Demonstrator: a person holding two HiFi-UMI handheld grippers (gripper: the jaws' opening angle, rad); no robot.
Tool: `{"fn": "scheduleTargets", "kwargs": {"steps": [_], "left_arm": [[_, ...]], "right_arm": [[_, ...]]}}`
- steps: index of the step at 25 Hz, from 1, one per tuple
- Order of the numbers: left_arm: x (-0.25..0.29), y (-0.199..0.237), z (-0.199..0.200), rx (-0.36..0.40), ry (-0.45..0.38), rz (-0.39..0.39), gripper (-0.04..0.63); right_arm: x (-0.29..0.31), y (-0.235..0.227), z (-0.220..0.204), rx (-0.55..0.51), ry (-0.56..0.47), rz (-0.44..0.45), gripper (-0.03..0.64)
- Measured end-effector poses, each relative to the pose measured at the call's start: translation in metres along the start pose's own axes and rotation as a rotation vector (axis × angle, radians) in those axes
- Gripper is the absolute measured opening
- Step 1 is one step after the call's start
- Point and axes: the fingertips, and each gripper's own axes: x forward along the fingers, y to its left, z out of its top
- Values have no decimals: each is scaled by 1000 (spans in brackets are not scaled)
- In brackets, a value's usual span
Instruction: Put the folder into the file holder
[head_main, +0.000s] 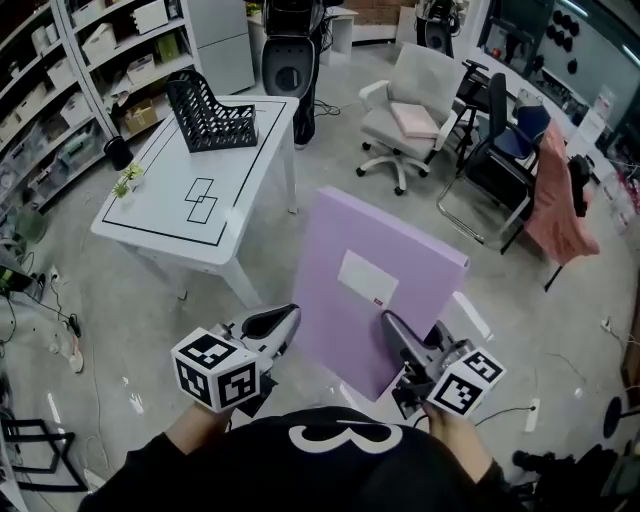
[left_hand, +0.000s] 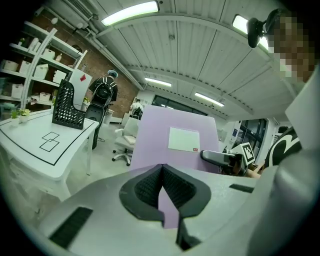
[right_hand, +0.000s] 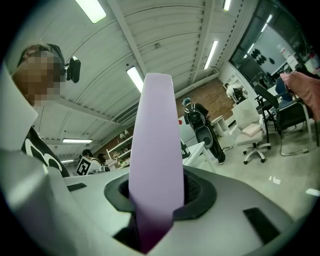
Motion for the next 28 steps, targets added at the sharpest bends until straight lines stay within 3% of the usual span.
{"fn": "scheduleTargets", "kwargs": {"steps": [12,20,28], "left_arm": [[43,1,25,16,-24,-27,5],[85,70,55,-23,-34,-26,5],[148,170,128,-40,-48,-12,5]], "right_arm": [[-2,-30,43,-32,-54,-3,144],[63,-74,63,-34,-42,-20,144],[174,-133,114,-52,-18,-13,144]]}}
